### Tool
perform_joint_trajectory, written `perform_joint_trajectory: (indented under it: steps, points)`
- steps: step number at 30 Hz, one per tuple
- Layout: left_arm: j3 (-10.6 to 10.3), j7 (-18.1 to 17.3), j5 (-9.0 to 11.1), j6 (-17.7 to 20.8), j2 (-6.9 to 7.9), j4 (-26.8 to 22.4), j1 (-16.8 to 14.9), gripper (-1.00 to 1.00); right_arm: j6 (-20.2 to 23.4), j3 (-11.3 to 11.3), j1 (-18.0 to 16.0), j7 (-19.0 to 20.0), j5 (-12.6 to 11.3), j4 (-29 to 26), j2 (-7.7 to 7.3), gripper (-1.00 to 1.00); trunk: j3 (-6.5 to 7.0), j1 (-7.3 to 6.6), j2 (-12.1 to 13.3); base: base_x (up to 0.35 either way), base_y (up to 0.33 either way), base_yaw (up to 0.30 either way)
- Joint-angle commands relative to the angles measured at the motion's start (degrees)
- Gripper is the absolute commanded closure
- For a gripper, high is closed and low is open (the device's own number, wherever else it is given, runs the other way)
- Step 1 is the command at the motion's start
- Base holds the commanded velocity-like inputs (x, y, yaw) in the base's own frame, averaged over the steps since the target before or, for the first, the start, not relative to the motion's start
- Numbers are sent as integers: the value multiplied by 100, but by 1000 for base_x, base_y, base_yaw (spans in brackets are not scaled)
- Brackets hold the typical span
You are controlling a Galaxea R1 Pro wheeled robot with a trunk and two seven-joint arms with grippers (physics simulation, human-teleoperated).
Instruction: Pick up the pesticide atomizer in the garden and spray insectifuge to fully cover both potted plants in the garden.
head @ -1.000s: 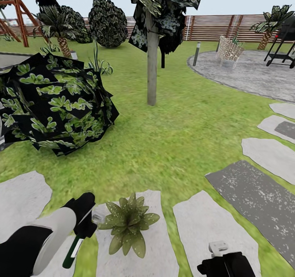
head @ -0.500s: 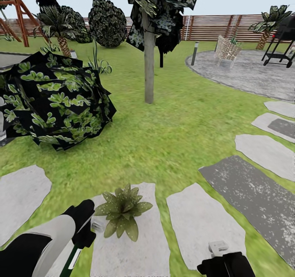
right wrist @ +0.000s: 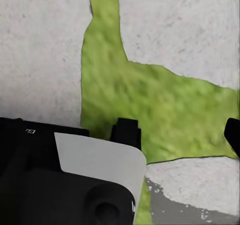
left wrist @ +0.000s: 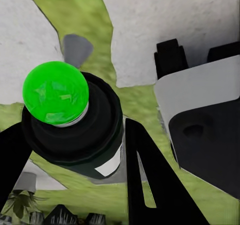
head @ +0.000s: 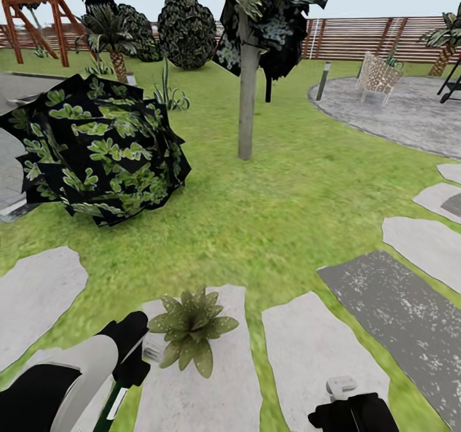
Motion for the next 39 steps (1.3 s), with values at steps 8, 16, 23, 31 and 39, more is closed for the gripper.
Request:
perform_joint_trajectory:
  steps: [8,16,23,31,39]
  points:
    - [-51,-63,-27,15,10,-8,-21,100,9,-17,-3,57,60,-6,6,-100,-11,1,-2,138,-152,22]
    - [-52,-89,-27,15,20,-8,-437,100,8,-17,-3,57,60,-6,6,-100,-11,1,-2,85,-1,0]
    - [-43,-85,-27,15,18,-8,-379,100,7,-17,-3,57,60,-6,8,-100,-11,1,-2,1,-1,0]
    - [-34,-82,-27,15,14,-8,-346,100,6,-17,-3,57,60,-6,7,-100,-11,1,-2,-129,-201,0]
    - [-35,-82,-27,15,15,-8,-345,100,5,-17,-3,57,60,-6,6,-100,-11,1,-2,-73,-252,0]
